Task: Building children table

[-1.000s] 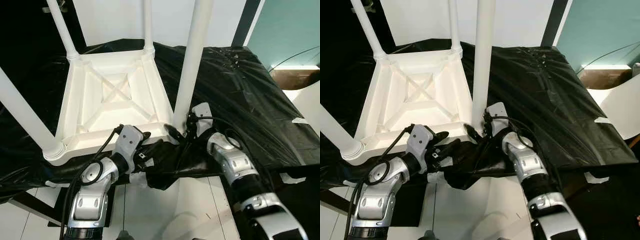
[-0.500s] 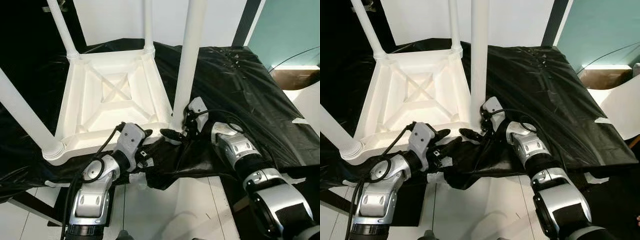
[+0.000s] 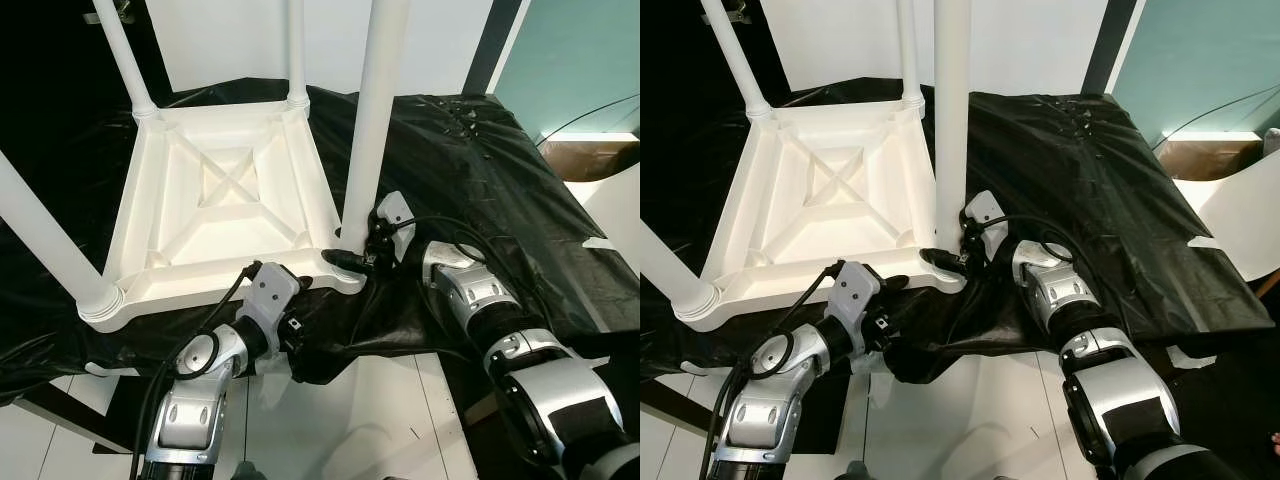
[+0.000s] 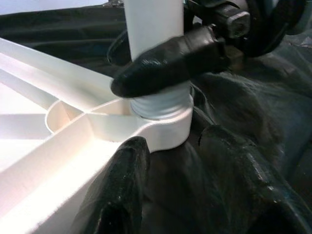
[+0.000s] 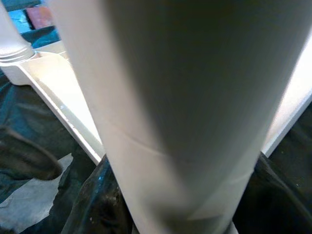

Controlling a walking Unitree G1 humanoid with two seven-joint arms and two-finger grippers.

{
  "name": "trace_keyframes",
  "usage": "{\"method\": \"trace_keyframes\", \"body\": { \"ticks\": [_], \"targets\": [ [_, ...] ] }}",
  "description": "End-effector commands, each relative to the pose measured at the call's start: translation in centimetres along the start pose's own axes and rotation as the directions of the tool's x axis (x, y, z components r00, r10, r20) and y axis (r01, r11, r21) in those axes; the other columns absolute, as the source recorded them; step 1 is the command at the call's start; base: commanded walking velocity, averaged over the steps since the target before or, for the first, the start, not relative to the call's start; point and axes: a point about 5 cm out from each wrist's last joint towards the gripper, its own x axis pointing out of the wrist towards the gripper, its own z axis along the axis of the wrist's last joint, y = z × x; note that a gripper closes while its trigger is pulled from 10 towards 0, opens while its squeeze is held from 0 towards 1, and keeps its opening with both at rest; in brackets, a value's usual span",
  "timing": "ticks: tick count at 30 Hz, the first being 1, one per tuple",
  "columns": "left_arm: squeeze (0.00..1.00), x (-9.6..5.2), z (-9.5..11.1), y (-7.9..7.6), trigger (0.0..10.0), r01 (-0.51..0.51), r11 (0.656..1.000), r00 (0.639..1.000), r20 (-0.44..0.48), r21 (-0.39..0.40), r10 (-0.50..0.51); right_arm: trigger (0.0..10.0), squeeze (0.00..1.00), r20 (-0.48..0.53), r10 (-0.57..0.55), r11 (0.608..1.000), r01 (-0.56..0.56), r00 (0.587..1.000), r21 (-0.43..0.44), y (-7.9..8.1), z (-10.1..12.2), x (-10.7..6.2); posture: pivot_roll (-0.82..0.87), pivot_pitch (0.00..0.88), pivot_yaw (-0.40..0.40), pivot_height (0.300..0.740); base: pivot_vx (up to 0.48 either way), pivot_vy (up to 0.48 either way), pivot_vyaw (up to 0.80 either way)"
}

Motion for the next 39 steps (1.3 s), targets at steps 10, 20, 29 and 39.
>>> {"method": "trace_keyframes", "body": {
  "ticks": [10,20,29,39],
  "targets": [
    [0.0,0.0,0.0,0.6,10.0,-0.133,0.991,0.991,-0.003,0.018,0.133,10.0,0.0,-0.129,-0.369,0.898,0.389,0.92,0.205,2.6,-3.9,0.7,0.12,0.0,-0.064,0.74,0.0,0.0,0.0],
    [0.0,0.2,0.1,0.5,10.0,-0.123,0.992,0.992,0.003,0.013,0.123,10.0,0.0,-0.177,-0.538,0.767,0.566,0.824,0.302,5.2,-4.1,1.5,0.11,0.0,-0.065,0.74,0.0,0.0,0.0],
    [0.0,0.3,0.1,0.6,10.0,-0.12,0.993,0.993,0.006,0.007,0.12,10.0,0.88,-0.13,-0.568,0.747,0.575,0.813,0.332,5.5,-2.8,1.2,0.1,0.0,-0.066,0.74,0.0,0.0,0.0],
    [0.0,0.4,0.3,0.8,10.0,-0.127,0.992,0.992,0.016,0.0,0.127,10.0,1.0,0.023,-0.48,0.833,0.447,0.877,0.326,4.3,-1.0,-0.2,0.1,0.0,-0.068,0.74,0.0,0.0,0.0]
  ]
}}
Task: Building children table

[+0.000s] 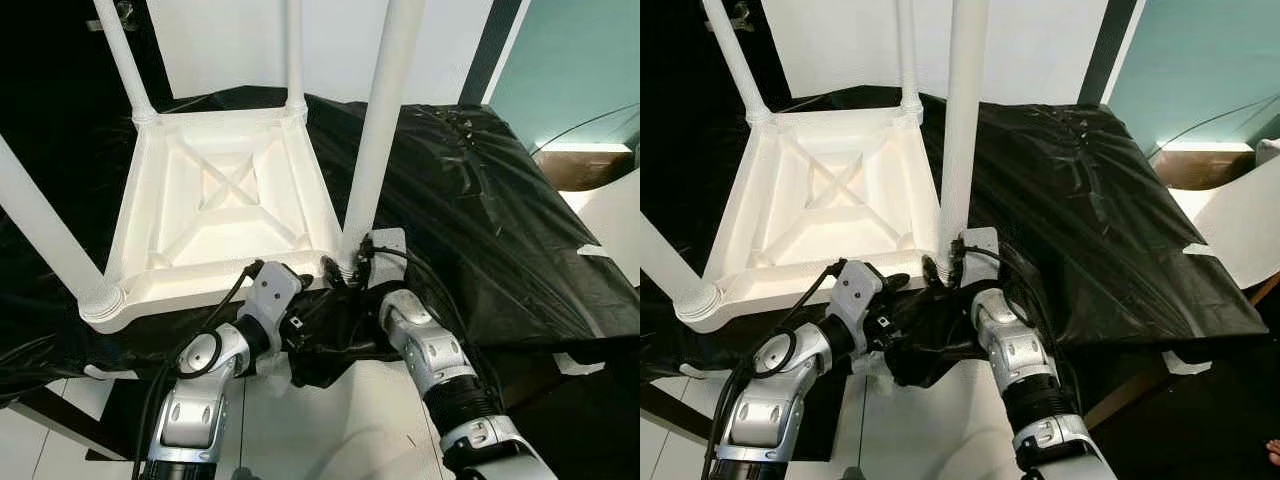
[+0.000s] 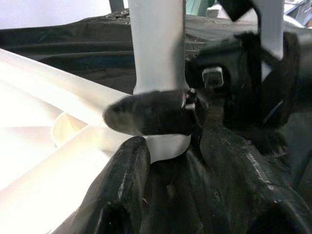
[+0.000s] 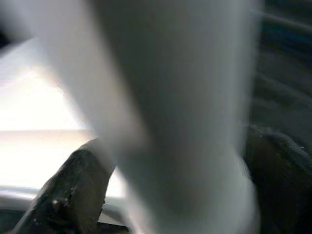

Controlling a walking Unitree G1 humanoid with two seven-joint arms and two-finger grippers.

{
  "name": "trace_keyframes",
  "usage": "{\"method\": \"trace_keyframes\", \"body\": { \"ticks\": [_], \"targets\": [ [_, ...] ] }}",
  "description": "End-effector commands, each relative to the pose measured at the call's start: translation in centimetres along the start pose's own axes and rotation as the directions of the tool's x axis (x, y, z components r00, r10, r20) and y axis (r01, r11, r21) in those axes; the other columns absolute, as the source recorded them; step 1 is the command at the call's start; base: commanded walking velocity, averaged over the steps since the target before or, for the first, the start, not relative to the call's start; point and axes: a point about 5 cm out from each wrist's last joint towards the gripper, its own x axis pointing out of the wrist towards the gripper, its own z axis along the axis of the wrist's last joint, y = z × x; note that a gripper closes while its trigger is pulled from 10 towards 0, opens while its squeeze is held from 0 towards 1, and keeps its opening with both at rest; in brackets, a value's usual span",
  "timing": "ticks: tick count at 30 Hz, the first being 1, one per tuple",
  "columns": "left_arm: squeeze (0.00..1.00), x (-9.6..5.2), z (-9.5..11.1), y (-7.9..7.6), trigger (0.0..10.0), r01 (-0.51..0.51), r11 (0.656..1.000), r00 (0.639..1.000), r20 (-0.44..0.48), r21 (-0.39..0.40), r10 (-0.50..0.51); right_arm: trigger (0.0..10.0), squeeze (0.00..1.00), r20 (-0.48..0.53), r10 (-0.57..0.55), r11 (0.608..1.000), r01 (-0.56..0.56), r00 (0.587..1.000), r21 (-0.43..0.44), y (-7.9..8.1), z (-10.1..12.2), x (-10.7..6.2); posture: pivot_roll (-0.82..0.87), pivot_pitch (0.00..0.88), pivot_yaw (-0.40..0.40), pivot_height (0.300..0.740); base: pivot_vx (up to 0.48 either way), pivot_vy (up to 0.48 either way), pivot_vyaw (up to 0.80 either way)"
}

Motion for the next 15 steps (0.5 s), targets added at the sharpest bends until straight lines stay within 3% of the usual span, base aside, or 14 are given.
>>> {"method": "trace_keyframes", "body": {
  "ticks": [1,3,4,5,6,13,15],
  "targets": [
    [0.0,0.1,-0.1,0.7,10.0,-0.126,0.992,0.992,0.0,-0.004,0.126,10.0,1.0,0.034,0.052,0.999,-0.052,0.998,-0.005,-0.2,0.7,-0.2,0.1,0.0,-0.068,0.74,0.0,0.0,0.0],
    [0.0,0.1,0.0,0.7,10.0,-0.128,0.992,0.992,0.001,-0.004,0.128,10.0,1.0,0.041,0.106,0.994,-0.104,0.994,-0.035,-0.9,1.1,-0.4,0.1,0.0,-0.069,0.74,0.0,0.0,0.0],
    [0.0,0.1,0.0,0.8,10.0,-0.132,0.991,0.991,0.002,-0.004,0.132,10.0,0.16,0.034,0.167,0.984,-0.164,0.985,-0.07,-1.7,1.5,-0.5,0.1,0.0,-0.07,0.74,0.0,0.0,0.0],
    [0.0,0.1,0.0,0.8,10.0,-0.132,0.991,0.991,0.002,-0.004,0.132,10.0,0.16,0.034,0.167,0.984,-0.164,0.985,-0.07,-1.7,1.5,-0.5,0.1,0.0,-0.07,0.74,0.0,0.0,0.0],
    [0.0,0.0,0.0,0.8,10.0,-0.133,0.991,0.991,0.002,-0.005,0.133,10.0,0.0,0.027,0.198,0.977,-0.195,0.98,-0.086,-2.0,1.7,-0.4,0.1,0.0,-0.07,0.74,0.0,0.0,0.0],
    [0.0,0.0,-0.1,0.8,10.0,-0.135,0.991,0.991,0.001,-0.008,0.135,10.0,0.0,-0.028,0.356,0.917,-0.355,0.934,-0.181,-3.0,2.8,0.5,0.1,0.0,-0.063,0.74,0.0,0.0,0.0],
    [0.0,0.0,0.0,0.8,10.0,-0.134,0.991,0.991,0.002,-0.007,0.134,10.0,0.0,-0.084,0.435,0.869,-0.442,0.897,-0.223,-3.2,3.3,1.1,0.1,0.0,-0.066,0.74,0.0,0.0,0.0]
  ]
}}
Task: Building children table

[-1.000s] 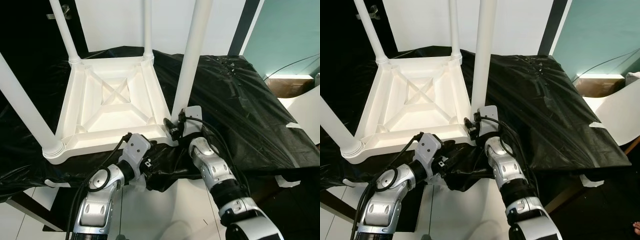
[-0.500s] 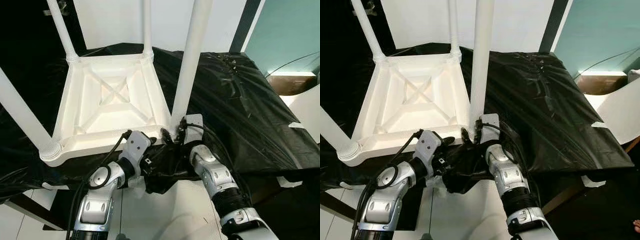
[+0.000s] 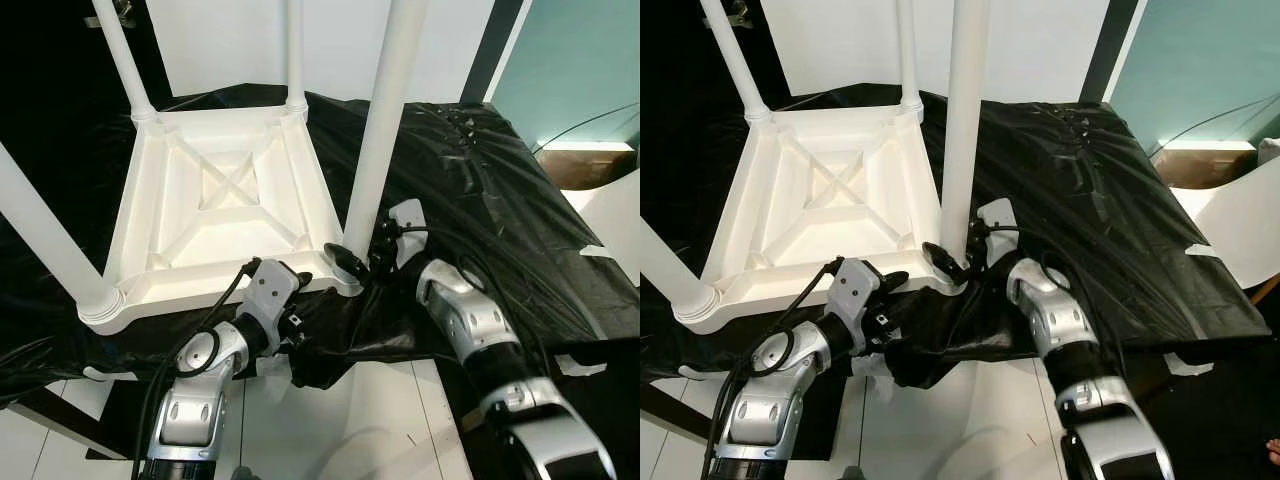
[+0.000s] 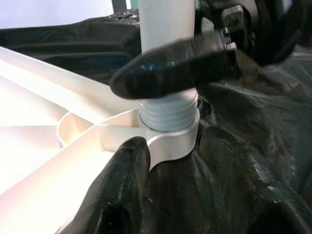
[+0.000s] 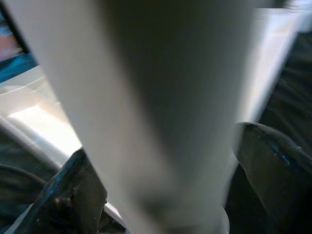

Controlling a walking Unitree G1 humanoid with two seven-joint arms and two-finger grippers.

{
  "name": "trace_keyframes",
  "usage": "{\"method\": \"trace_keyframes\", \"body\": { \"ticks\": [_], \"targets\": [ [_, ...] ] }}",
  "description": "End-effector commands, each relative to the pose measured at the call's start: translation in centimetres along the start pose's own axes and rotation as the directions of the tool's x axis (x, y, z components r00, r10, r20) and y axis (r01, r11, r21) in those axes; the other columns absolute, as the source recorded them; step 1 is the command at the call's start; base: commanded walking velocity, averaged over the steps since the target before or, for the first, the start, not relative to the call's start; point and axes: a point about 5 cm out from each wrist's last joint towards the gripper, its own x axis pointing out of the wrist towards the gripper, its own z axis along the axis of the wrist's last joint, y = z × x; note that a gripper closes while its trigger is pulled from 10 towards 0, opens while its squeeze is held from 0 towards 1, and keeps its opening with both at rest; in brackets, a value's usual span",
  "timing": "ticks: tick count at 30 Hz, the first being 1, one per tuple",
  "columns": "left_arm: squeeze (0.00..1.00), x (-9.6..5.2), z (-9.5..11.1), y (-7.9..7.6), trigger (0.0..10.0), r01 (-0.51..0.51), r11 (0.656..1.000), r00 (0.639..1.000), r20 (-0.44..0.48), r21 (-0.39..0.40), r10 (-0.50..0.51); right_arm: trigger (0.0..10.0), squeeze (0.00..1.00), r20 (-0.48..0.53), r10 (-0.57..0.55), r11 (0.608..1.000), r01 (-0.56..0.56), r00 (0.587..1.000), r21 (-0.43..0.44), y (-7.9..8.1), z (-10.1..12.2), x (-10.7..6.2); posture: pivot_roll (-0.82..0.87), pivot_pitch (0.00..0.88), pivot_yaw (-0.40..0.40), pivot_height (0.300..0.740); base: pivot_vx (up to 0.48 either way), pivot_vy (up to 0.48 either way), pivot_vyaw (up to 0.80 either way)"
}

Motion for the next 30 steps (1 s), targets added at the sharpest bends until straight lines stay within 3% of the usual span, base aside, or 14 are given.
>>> {"method": "trace_keyframes", "body": {
  "ticks": [1,3,5,6,7,9,10,17,23,24,27,30],
  "targets": [
    [0.0,0.1,0.0,0.5,10.0,-0.124,0.992,0.992,-0.002,-0.004,0.124,10.0,0.0,-0.025,0.048,0.999,-0.048,0.999,-0.016,-0.1,-0.2,0.0,0.1,0.0,-0.066,0.74,0.0,0.0,0.0],
    [0.0,0.0,0.1,0.6,10.0,-0.129,0.992,0.992,0.0,0.0,0.129,10.0,0.0,-0.078,0.154,0.986,-0.158,0.985,-0.047,-0.3,0.1,0.5,0.11,0.0,-0.067,0.74,0.0,0.0,0.0],
    [0.0,0.0,0.1,0.6,10.0,-0.129,0.992,0.992,0.0,0.0,0.129,10.0,0.0,-0.078,0.154,0.986,-0.158,0.985,-0.047,-0.3,0.1,0.5,0.11,0.0,-0.067,0.74,0.0,0.0,0.0],
    [0.0,-0.1,0.2,0.7,10.0,-0.132,0.991,0.991,0.001,0.001,0.132,7.6,0.0,-0.095,0.174,0.982,-0.18,0.98,-0.057,-0.3,0.0,0.6,0.12,0.0,-0.07,0.74,0.0,0.0,0.0],
    [0.0,-0.2,0.2,0.8,10.0,-0.137,0.991,0.991,0.002,0.003,0.137,3.5,0.0,-0.111,0.185,0.98,-0.192,0.976,-0.056,-0.4,-0.2,0.7,0.13,0.0,-0.072,0.74,0.0,0.0,0.0],
    [0.0,-0.2,0.2,0.8,10.0,-0.14,0.99,0.99,0.002,0.003,0.14,3.5,0.0,-0.12,0.192,0.978,-0.199,0.974,-0.055,-0.4,-0.3,0.7,0.13,0.0,-0.072,0.74,0.0,0.0,0.0],
    [0.0,-0.3,0.2,0.8,10.0,-0.146,0.989,0.989,0.001,0.003,0.146,0.0,0.0,-0.138,0.202,0.976,-0.211,0.97,-0.056,-0.4,-0.6,0.7,0.14,0.0,-0.078,0.74,0.0,0.0,0.0],
    [0.0,-0.7,0.1,0.9,10.0,-0.167,0.986,0.986,-0.004,0.0,0.167,0.0,0.0,-0.168,0.206,0.975,-0.216,0.964,-0.046,-0.7,-1.4,0.4,0.14,0.0,-0.078,0.74,0.0,0.0,0.0],
    [0.0,-0.9,0.0,0.7,10.0,-0.162,0.987,0.987,-0.01,-0.005,0.162,0.0,0.0,-0.149,0.087,0.996,-0.086,0.985,0.012,-0.8,-1.8,0.6,0.13,0.0,-0.076,0.74,0.0,0.0,0.0],
    [0.0,-0.9,0.0,0.7,10.0,-0.161,0.987,0.987,-0.01,-0.006,0.161,0.0,0.0,-0.107,0.047,0.996,-0.038,0.993,0.077,0.0,-1.9,1.0,0.12,0.0,-0.075,0.74,0.0,0.0,0.0],
    [0.0,-0.9,0.0,0.7,10.0,-0.161,0.987,0.987,-0.011,-0.007,0.161,0.0,0.0,-0.093,0.032,0.994,-0.022,0.995,0.104,0.3,-2.0,1.1,0.12,0.0,-0.075,0.74,0.0,0.0,0.0],
    [0.0,-1.0,-0.1,0.6,10.0,-0.16,0.987,0.987,-0.013,-0.01,0.16,0.0,0.0,-0.086,-0.062,0.983,0.076,0.994,0.17,1.1,-2.3,1.4,0.12,0.0,-0.074,0.74,0.0,0.0,0.0]
  ]
}}
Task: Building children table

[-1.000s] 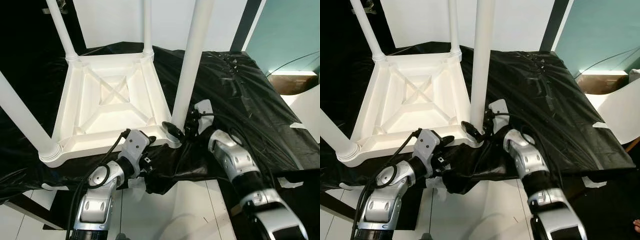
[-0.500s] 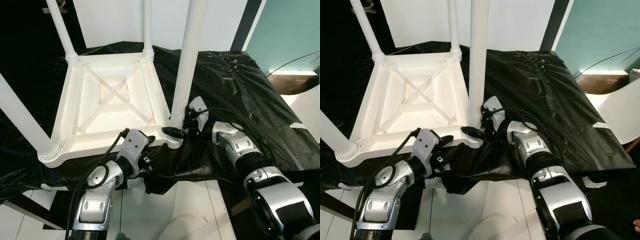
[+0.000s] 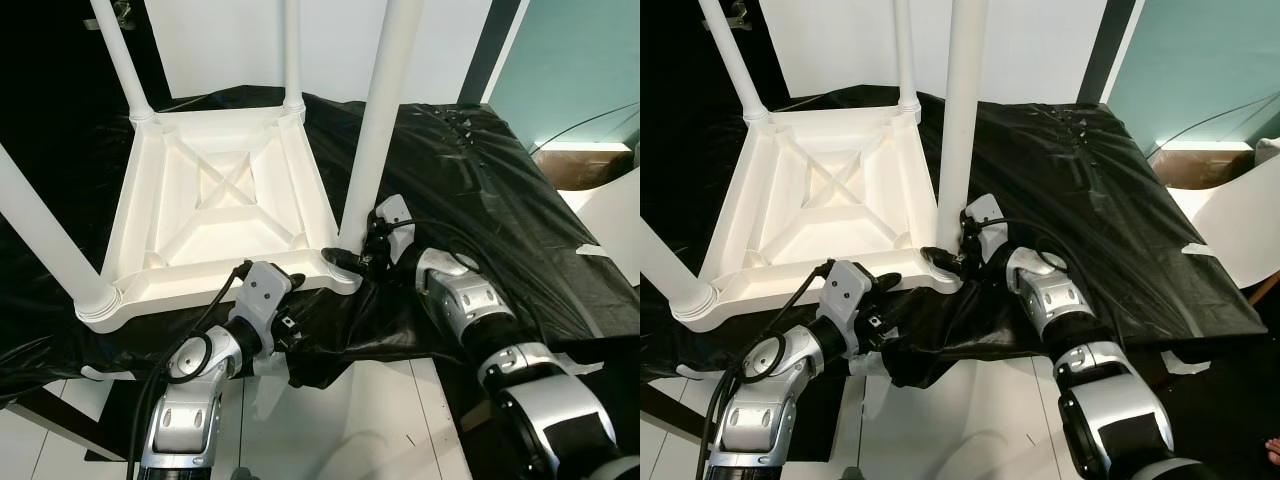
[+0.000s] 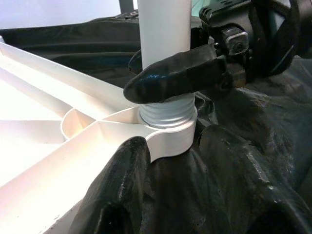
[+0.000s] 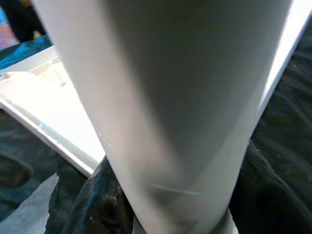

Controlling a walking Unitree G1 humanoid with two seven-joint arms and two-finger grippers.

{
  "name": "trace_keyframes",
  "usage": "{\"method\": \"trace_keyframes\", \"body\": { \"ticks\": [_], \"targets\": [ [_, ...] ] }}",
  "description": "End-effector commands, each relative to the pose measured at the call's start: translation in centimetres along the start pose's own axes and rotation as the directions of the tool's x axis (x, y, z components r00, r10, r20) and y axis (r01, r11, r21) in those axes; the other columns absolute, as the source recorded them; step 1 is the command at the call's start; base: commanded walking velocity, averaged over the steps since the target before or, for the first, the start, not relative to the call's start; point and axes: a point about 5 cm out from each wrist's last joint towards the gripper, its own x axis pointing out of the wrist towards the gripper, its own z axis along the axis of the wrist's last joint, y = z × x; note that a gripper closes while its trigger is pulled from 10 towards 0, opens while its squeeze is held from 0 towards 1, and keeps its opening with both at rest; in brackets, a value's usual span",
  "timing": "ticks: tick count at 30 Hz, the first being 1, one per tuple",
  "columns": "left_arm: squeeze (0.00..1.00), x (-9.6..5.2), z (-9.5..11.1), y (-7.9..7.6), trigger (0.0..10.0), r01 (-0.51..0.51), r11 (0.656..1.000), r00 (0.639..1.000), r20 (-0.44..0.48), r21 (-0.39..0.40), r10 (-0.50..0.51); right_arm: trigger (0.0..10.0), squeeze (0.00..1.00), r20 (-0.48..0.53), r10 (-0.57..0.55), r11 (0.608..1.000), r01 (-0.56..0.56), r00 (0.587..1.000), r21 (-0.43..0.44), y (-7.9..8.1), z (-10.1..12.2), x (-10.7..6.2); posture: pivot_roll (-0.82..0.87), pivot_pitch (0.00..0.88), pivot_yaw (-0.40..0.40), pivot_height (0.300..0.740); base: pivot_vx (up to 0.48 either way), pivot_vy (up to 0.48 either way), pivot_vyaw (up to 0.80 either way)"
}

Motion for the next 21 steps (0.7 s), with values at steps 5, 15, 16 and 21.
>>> {"method": "trace_keyframes", "body": {
  "ticks": [5,15,16,21],
  "targets": [
    [0.0,-0.3,-0.2,0.1,10.0,-0.126,0.992,0.992,-0.011,-0.018,0.126,0.0,0.0,-0.012,-0.218,0.967,0.218,0.976,0.129,2.2,-1.4,0.7,0.12,0.0,-0.071,0.74,0.0,0.0,0.0],
    [0.0,-0.3,-0.3,-0.5,10.0,-0.117,0.992,0.993,-0.015,-0.047,0.117,3.1,0.0,-0.016,-0.401,0.894,0.395,0.916,0.213,3.8,-1.2,0.4,0.1,0.0,-0.068,0.74,0.0,0.0,0.0],
    [0.0,-0.3,-0.3,-0.5,10.0,-0.117,0.992,0.993,-0.015,-0.047,0.117,3.1,0.0,-0.016,-0.401,0.894,0.395,0.916,0.213,3.8,-1.2,0.4,0.1,0.0,-0.068,0.74,0.0,0.0,0.0],
    [0.0,-0.4,-0.3,-0.3,10.0,-0.118,0.992,0.993,-0.016,-0.044,0.118,10.0,0.0,0.003,-0.389,0.906,0.382,0.921,0.182,4.2,-0.6,0.2,0.1,0.003,-0.065,0.74,0.0,0.0,0.0]
  ]
}}
